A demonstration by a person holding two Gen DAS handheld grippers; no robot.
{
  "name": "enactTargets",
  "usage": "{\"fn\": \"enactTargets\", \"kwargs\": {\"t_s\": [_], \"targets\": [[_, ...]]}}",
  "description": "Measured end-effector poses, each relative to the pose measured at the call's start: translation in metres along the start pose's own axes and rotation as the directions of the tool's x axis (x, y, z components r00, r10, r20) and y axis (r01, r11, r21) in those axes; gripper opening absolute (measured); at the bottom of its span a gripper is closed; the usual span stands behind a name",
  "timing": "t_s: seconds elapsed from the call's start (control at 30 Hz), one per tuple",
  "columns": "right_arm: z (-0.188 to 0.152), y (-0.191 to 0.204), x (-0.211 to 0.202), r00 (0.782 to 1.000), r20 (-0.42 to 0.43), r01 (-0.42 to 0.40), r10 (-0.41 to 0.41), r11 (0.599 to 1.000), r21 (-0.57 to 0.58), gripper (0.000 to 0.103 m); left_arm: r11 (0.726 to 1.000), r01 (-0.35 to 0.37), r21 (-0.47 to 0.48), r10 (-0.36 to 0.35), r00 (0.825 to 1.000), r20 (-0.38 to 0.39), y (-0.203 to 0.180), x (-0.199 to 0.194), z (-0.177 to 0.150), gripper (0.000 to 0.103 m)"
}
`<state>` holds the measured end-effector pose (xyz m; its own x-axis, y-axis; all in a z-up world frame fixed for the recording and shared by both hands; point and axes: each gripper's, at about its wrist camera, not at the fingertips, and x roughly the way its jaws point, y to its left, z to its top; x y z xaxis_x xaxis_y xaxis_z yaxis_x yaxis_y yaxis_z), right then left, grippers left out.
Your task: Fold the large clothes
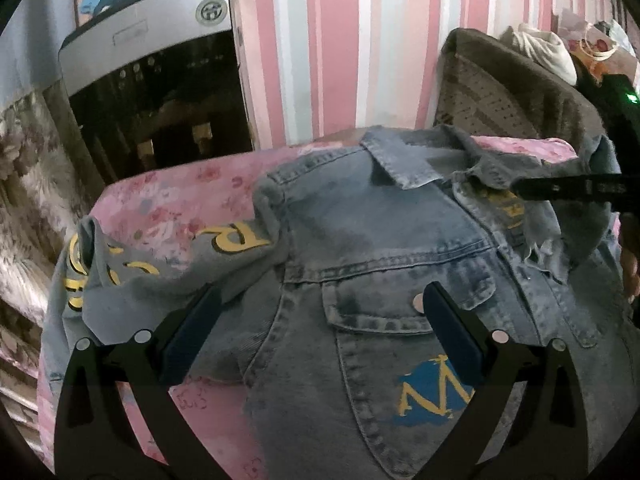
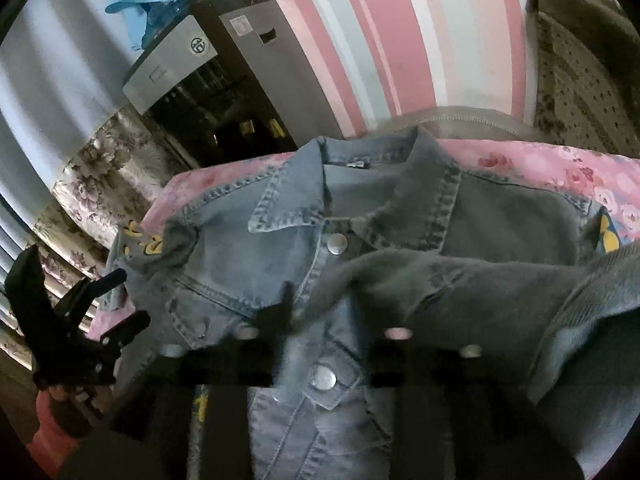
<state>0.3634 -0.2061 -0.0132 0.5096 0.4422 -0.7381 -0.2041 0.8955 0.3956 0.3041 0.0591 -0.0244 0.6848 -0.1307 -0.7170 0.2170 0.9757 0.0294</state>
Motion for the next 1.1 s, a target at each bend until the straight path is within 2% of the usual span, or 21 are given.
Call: {"fn": "enactTargets", "kwargs": {"t_s": [0.07,0.17,0.27,0.3,0.33,0.37,0.43,0.47,0.57,0.63,0.8,0.83,0.87,0.93,1.0,1.03,1.1], "targets": [[-0.003,0.004,-0.008,1.0,0.001,-0.007,0.007,1.0,-0.018,0.053,1.0,0.001,-0.005,-0.001,1.0,-0.009,-0.001,0.002,0.0,0.1],[-0.004,0.005,-0.034,0.999,0.034,-0.002,0.004,0.999,-0.054,0.06,1.0,0.011,0.01,-0.011,1.0,-0.009,-0.009,0.001,0.002,0.1],[-0.007,0.006,-0.063,0.995,0.071,0.078,-0.07,0.99,-0.116,0.063,0.999,0.03,0.038,-0.03,1.0,-0.011,-0.024,-0.002,0.007,0.1],[-0.011,0.005,-0.076,0.99,0.093,0.119,-0.107,0.983,-0.14,0.068,0.998,0.037,0.05,-0.037,0.999,-0.014,-0.03,-0.003,0.009,0.1],[-0.016,0.002,-0.09,0.981,0.125,0.169,-0.15,0.972,-0.164,0.074,0.996,0.053,0.069,-0.052,0.998,-0.021,-0.039,-0.003,0.012,0.1],[-0.019,0.0,-0.1,0.97,0.155,0.212,-0.185,0.96,-0.181,0.076,0.994,0.071,0.08,-0.069,0.997,-0.026,-0.047,-0.003,0.015,0.1],[-0.027,-0.007,-0.124,0.935,0.234,0.315,-0.265,0.926,-0.21,0.076,0.988,0.117,0.097,-0.114,0.993,-0.041,-0.065,-0.002,0.023,0.1],[-0.031,-0.014,-0.138,0.91,0.281,0.369,-0.304,0.904,-0.216,0.076,0.985,0.139,0.101,-0.134,0.99,-0.047,-0.075,0.0,0.027,0.1],[-0.038,-0.038,-0.162,0.874,0.35,0.418,-0.338,0.889,-0.185,0.076,0.975,0.191,0.116,-0.185,0.981,-0.056,-0.106,0.011,0.038,0.1],[-0.041,-0.058,-0.169,0.865,0.349,0.431,-0.362,0.89,-0.146,0.076,0.973,0.192,0.127,-0.187,0.981,-0.052,-0.125,0.021,0.042,0.1],[-0.05,-0.099,-0.168,0.865,0.324,0.427,-0.383,0.901,-0.076,0.076,0.967,0.226,0.117,-0.216,0.972,-0.091,-0.151,0.047,0.042,0.1],[-0.051,-0.106,-0.167,0.866,0.323,0.424,-0.382,0.903,-0.065,0.076,0.967,0.228,0.117,-0.217,0.971,-0.097,-0.153,0.052,0.042,0.097],[-0.053,-0.108,-0.164,0.869,0.32,0.416,-0.377,0.907,-0.061,0.076,0.965,0.236,0.116,-0.224,0.968,-0.109,-0.156,0.057,0.042,0.089],[-0.054,-0.115,-0.159,0.88,0.316,0.39,-0.356,0.919,-0.051,0.076,0.956,0.271,0.108,-0.254,0.955,-0.153,-0.161,0.071,0.04,0.078],[-0.057,-0.116,-0.154,0.885,0.311,0.38,-0.347,0.924,-0.05,0.076,0.955,0.271,0.12,-0.254,0.958,-0.135,-0.165,0.075,0.037,0.072],[-0.057,-0.117,-0.15,0.887,0.305,0.38,-0.346,0.924,-0.055,0.076,0.948,0.29,0.131,-0.273,0.953,-0.13,-0.167,0.075,0.036,0.057],[-0.058,-0.114,-0.145,0.887,0.298,0.388,-0.353,0.92,-0.064,0.076,0.948,0.288,0.137,-0.273,0.955,-0.115,-0.169,0.073,0.036,0.041]]}}
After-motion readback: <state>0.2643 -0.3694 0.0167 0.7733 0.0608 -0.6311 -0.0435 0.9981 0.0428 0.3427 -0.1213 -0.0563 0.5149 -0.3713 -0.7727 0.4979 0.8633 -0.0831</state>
